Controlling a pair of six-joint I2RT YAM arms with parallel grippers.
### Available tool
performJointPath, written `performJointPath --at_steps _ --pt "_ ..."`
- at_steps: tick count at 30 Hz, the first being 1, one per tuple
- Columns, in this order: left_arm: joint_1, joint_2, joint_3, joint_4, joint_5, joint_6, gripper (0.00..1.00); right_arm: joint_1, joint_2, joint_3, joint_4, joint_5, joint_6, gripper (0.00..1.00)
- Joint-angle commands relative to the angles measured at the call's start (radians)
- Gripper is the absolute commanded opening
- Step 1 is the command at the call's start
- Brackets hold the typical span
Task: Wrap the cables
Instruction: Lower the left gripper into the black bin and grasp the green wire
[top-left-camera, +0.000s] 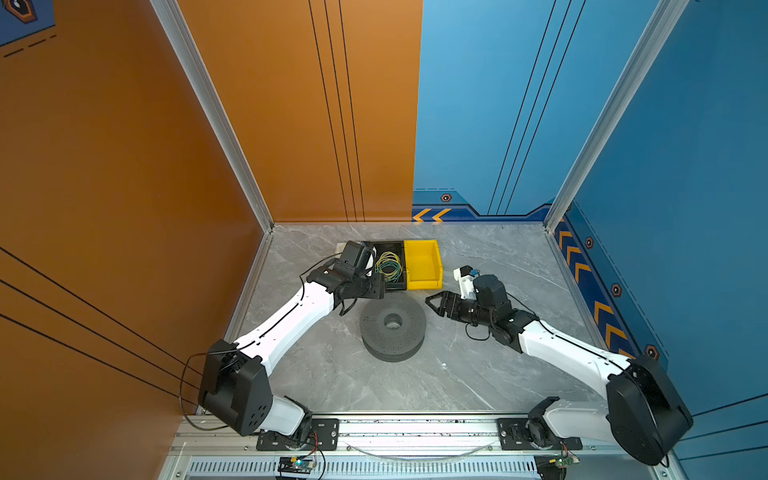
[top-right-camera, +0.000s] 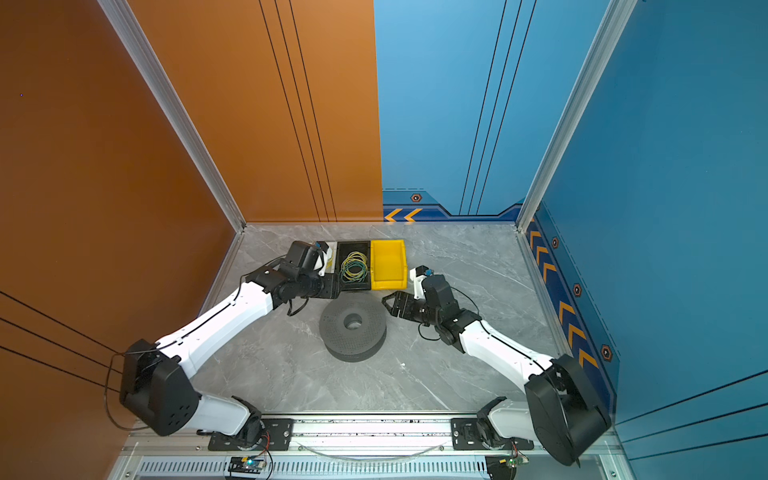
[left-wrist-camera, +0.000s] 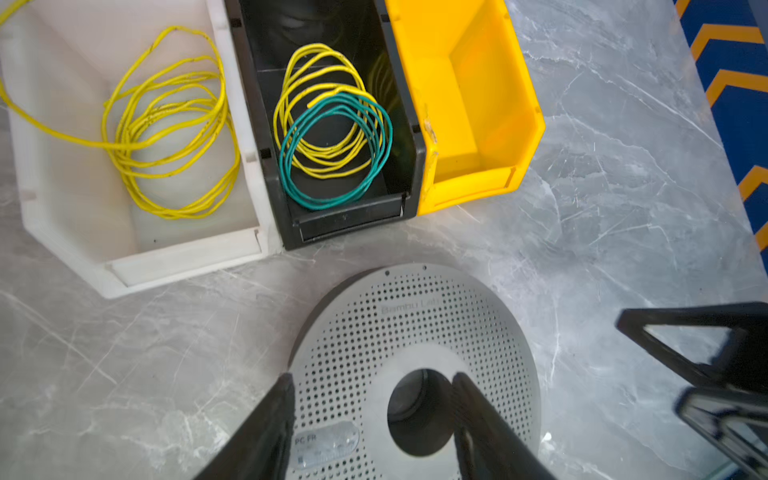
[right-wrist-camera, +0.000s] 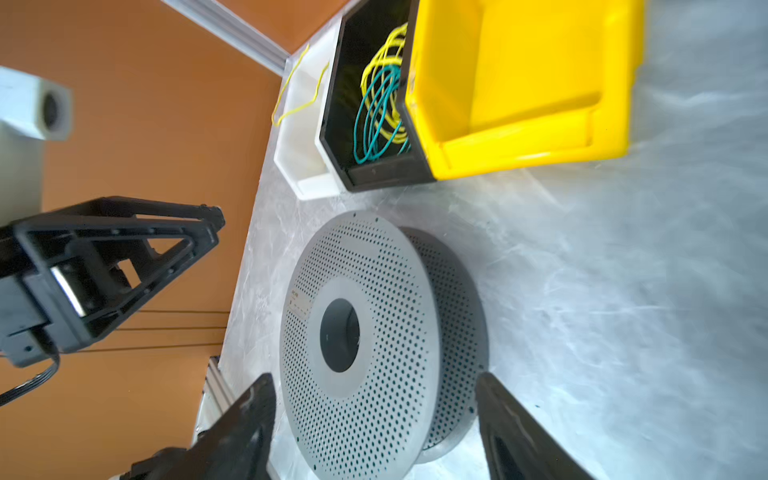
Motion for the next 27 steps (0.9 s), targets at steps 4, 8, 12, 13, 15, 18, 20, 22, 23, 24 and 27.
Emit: performJointPath --at_steps 4,8,12,13,15,18,20,22,23,24,27 --pt "-0.002 0.225 0.225 -0.068 -0.047 0.139 0.53 -0.051 -0.16 0.078 -0.308 0.109 -0.123 0.75" --pt "-0.006 0.35 0.339 -0.085 -0.063 0.176 0.53 -0.07 -0.219 0.13 -0.411 0.118 -0.15 0.75" --pt "-0.008 0.443 0.42 -0.113 -0.064 0.194 0.53 -0.115 -0.274 0.123 -0.444 0.11 -0.156 0.75" --pt "-0.01 0.46 0.432 -0.114 -0.065 0.198 0.54 -0.128 -0.282 0.115 -0.447 0.101 -0.155 0.75" --pt "-0.014 0.494 0.454 -0.117 -0.069 0.211 0.55 -0.159 -0.291 0.1 -0.445 0.081 -0.153 0.75" --pt "-0.018 0.551 0.502 -0.142 -0.099 0.224 0.57 -0.189 -0.299 0.082 -0.446 0.059 -0.153 0.74" --pt "-0.02 0.578 0.521 -0.148 -0.109 0.233 0.57 -0.202 -0.305 0.072 -0.445 0.052 -0.155 0.74" --pt "-0.018 0.601 0.538 -0.151 -0.12 0.239 0.57 -0.212 -0.31 0.062 -0.446 0.049 -0.156 0.74" --pt "-0.018 0.613 0.548 -0.154 -0.127 0.242 0.57 -0.217 -0.313 0.058 -0.446 0.047 -0.156 0.74" --pt "-0.018 0.622 0.557 -0.157 -0.134 0.245 0.56 -0.222 -0.315 0.054 -0.446 0.044 -0.157 0.74" --pt "-0.014 0.658 0.585 -0.162 -0.142 0.25 0.55 -0.235 -0.317 0.045 -0.445 0.037 -0.16 0.74"
